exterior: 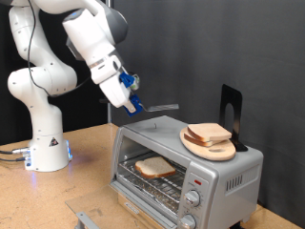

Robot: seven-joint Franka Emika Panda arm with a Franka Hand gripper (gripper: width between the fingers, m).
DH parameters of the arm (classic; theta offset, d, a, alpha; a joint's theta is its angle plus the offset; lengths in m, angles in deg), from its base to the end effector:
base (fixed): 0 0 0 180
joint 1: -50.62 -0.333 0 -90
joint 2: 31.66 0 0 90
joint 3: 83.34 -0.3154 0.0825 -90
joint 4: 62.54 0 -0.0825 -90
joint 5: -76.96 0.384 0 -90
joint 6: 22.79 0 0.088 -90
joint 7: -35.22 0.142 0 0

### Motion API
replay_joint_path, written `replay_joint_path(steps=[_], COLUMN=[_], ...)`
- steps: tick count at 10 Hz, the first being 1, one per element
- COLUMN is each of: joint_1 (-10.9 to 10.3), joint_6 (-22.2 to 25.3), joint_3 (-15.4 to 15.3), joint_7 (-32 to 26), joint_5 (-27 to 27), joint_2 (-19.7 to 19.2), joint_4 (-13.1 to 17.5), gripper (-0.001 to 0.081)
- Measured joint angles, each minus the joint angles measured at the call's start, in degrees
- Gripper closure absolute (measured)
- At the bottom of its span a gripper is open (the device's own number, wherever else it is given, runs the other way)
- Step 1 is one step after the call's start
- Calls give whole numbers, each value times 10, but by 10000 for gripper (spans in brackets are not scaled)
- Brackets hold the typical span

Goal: Make a piece of toast with the oven

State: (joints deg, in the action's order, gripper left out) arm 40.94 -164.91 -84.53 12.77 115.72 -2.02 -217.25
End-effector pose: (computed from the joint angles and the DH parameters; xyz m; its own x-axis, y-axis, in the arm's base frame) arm 0.3962 0.0868 0.3879 0.9414 0.0199 0.3367 0.1644 -0.8987 -0.4066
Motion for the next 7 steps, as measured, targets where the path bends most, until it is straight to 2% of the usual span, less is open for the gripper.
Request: replay_joint_path(steps=[4,7], joint_1=[-31,-34], joint_6=[-21,-23], joint_3=[-44,-62], joint_7=[27,33], joint_5=[26,26], joint_2=[-56,-90], joint_4=[24,30], gripper=[374,374])
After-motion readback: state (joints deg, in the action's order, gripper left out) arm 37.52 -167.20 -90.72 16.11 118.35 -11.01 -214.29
